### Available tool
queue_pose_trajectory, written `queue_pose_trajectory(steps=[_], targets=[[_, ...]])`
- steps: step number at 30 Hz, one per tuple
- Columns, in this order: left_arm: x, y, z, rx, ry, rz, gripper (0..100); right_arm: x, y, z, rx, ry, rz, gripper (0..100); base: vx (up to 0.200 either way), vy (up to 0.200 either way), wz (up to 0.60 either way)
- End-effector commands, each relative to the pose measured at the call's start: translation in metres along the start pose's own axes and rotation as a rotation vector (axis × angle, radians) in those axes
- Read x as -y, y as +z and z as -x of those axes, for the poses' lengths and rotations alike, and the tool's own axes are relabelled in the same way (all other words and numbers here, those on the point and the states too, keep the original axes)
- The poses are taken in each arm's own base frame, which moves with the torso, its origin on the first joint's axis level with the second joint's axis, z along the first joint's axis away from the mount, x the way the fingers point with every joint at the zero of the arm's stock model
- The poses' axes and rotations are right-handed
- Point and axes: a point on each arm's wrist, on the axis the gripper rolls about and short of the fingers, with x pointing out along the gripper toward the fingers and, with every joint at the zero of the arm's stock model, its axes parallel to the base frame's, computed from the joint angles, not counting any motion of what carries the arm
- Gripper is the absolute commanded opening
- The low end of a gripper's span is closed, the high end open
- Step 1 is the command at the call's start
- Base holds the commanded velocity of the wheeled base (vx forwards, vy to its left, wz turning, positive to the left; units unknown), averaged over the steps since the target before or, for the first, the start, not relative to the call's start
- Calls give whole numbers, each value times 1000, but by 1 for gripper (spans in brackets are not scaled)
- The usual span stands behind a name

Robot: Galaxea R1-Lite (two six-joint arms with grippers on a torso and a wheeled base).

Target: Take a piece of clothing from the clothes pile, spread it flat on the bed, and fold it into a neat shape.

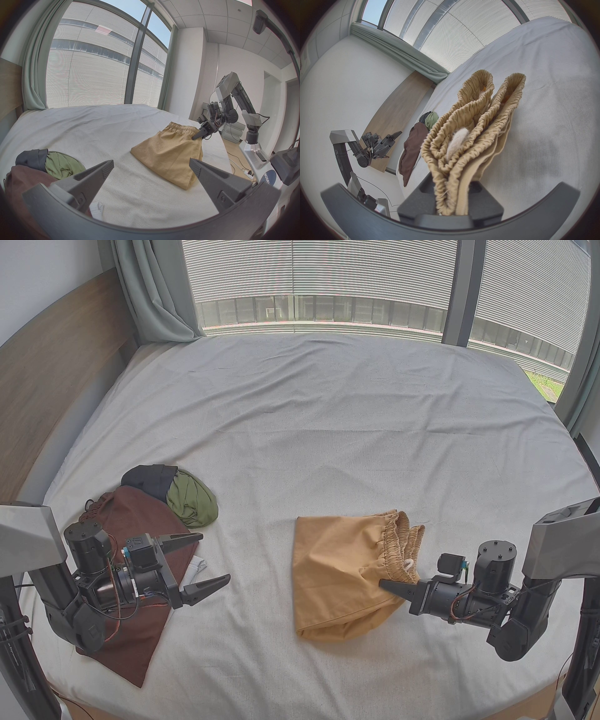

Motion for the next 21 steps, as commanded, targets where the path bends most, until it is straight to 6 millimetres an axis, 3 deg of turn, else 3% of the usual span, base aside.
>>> queue_pose_trajectory(steps=[1,21], targets=[[0,-1,0,-3,-1,4,100,-5,5,2,17,13,11,0,0,0,0],[1,-1,1,-7,-2,6,100,-13,12,2,44,40,31,0,0,0,0]])
